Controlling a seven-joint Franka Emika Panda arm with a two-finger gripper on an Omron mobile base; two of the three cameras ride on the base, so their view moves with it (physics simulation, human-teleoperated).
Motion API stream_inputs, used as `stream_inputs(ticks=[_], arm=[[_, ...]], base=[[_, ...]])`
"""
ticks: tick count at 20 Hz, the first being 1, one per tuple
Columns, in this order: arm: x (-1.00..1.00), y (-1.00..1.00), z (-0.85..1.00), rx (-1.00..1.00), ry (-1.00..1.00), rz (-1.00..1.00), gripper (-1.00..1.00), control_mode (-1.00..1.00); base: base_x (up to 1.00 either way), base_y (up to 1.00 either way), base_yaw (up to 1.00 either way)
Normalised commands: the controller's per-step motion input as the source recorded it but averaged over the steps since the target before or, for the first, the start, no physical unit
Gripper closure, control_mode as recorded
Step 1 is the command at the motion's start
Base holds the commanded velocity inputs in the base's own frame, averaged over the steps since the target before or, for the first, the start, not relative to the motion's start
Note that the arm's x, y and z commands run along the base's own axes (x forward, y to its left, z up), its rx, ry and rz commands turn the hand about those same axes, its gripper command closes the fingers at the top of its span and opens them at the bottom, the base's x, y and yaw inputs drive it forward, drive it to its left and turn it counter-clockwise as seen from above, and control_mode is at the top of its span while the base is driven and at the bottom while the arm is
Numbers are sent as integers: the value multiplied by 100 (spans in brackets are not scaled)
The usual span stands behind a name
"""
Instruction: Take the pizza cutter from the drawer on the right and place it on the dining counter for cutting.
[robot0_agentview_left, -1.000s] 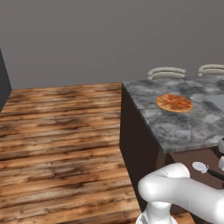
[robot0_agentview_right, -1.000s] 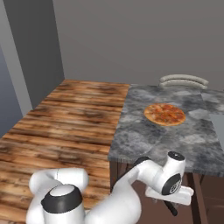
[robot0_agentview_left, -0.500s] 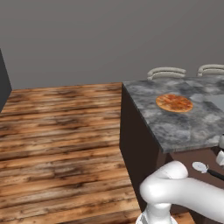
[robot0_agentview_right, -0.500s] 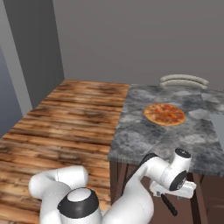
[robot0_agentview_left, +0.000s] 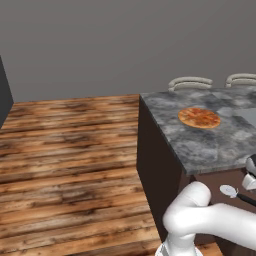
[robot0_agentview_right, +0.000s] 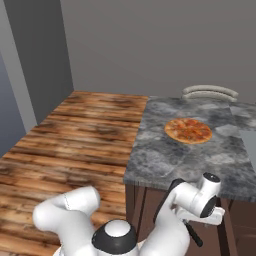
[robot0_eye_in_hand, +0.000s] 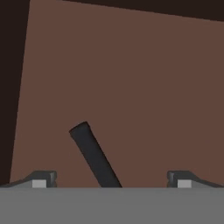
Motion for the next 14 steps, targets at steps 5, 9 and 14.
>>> stream_inputs(ticks=[5,9,14], arm=[[36,-12,-29,0,0,1,-100,-100],[34,-22,-25,0,3,0,-100,-100],[0,-23,-27,0,1,0,-100,-100]], base=[[0,0,0],[0,0,0],[0,0,0]])
